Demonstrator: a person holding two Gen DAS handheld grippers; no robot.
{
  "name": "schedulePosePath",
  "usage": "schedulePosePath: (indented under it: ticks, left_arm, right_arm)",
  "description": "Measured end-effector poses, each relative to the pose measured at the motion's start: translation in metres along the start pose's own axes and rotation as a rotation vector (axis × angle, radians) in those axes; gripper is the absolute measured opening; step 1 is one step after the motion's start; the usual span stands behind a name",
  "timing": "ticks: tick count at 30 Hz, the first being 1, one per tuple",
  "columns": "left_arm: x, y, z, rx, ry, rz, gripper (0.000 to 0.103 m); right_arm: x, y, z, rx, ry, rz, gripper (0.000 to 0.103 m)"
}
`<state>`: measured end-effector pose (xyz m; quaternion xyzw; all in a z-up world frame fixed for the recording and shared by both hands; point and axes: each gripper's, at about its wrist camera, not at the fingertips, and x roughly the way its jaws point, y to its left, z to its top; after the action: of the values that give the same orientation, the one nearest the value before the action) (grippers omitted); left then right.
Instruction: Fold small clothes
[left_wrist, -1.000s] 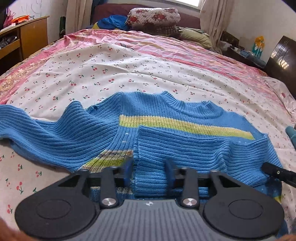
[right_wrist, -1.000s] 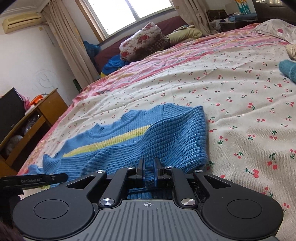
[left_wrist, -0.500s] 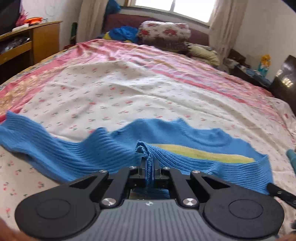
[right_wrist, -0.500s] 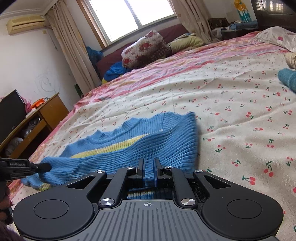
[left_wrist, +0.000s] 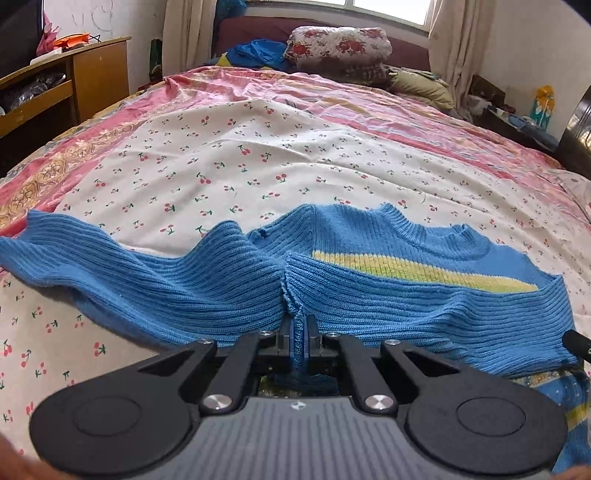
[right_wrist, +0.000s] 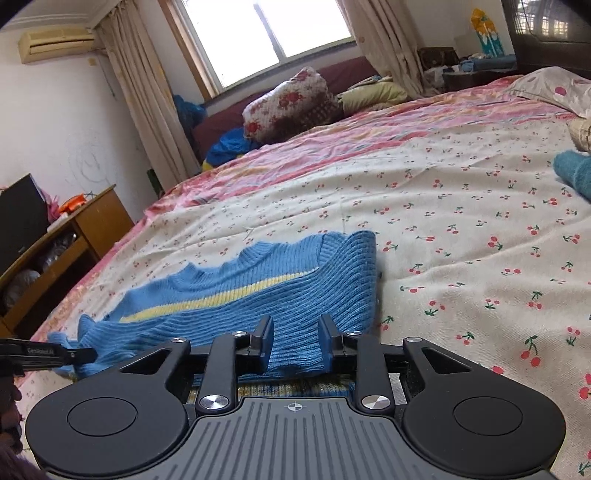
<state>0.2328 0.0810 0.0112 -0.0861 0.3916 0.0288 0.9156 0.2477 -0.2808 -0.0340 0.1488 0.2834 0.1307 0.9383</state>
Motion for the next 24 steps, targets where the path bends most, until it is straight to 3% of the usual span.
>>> schedulePosePath:
  ticks: [3, 6, 9, 14, 18, 24]
  left_arm:
    - [-0.003, 0.001, 0.001, -0.017, -0.008, 0.003, 0.016]
    - [-0.016, 0.003, 0.003, -0.036, -0.06, -0.006, 0.016]
    - [-0.025, -0.003, 0.004, 0.007, -0.104, 0.021, 0.016]
    - [-0.016, -0.013, 0.0, 0.048, -0.09, 0.008, 0.016]
    - [0.004, -0.014, -0.006, 0.08, -0.021, 0.055, 0.016]
    - [-0.01, -0.022, -0.002, 0.087, -0.09, 0.027, 0.016]
  right_arm:
    - [0.01, 0.004, -0.004, -0.048, 0.052, -0.021, 0.027]
    - [0.008, 0.006, -0.005, -0.068, 0.038, -0.022, 0.027]
    - [0.005, 0.007, -0.004, -0.061, 0.017, -0.012, 0.028]
    - [0.006, 0.009, -0.006, -0.073, 0.019, -0.012, 0.029]
    - [0.008, 0.007, -0.007, -0.073, 0.032, -0.017, 0.028]
    - [0.002, 0.003, 0.003, -0.05, -0.023, -0.013, 0.029]
